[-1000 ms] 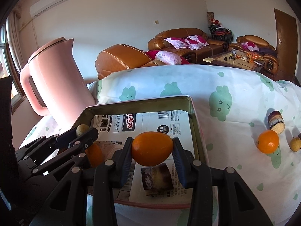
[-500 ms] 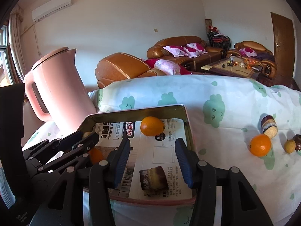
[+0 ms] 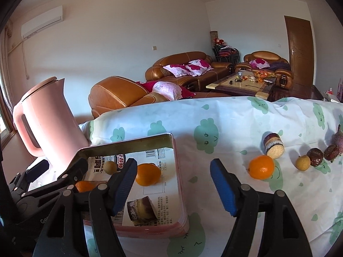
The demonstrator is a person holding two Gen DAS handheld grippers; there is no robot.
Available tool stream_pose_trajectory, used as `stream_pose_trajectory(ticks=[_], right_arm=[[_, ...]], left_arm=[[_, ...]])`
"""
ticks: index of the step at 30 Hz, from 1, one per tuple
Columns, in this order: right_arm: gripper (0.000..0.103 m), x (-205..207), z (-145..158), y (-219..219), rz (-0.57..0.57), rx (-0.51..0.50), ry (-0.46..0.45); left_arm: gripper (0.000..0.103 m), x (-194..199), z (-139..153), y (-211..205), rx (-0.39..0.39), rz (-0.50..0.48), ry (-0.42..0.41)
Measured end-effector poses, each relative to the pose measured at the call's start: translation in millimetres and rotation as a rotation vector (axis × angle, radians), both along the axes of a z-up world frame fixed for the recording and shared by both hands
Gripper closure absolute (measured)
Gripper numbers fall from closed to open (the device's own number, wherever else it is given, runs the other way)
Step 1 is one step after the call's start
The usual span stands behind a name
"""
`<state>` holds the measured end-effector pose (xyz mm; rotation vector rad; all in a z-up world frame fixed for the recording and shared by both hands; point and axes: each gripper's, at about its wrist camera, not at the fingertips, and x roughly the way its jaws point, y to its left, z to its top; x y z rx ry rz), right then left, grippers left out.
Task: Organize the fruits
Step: 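Withdraw both tools from the tin toward the remaining items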
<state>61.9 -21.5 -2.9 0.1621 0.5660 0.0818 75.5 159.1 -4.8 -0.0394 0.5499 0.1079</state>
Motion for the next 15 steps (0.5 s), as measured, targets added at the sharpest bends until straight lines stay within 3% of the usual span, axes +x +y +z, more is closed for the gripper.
stream_pose_trajectory(ticks=[9, 15], right_arm=[[0.031, -10, 1, -3, -0.038, -0.076, -0.026], [0.031, -15, 0, -17, -0.068, -0.082, -0.015]], left_arm=[[0.0, -8, 1, -6, -0.02, -0.005, -0.022], [0.0, -12, -1, -18, 0.033, -0.01, -0.04]])
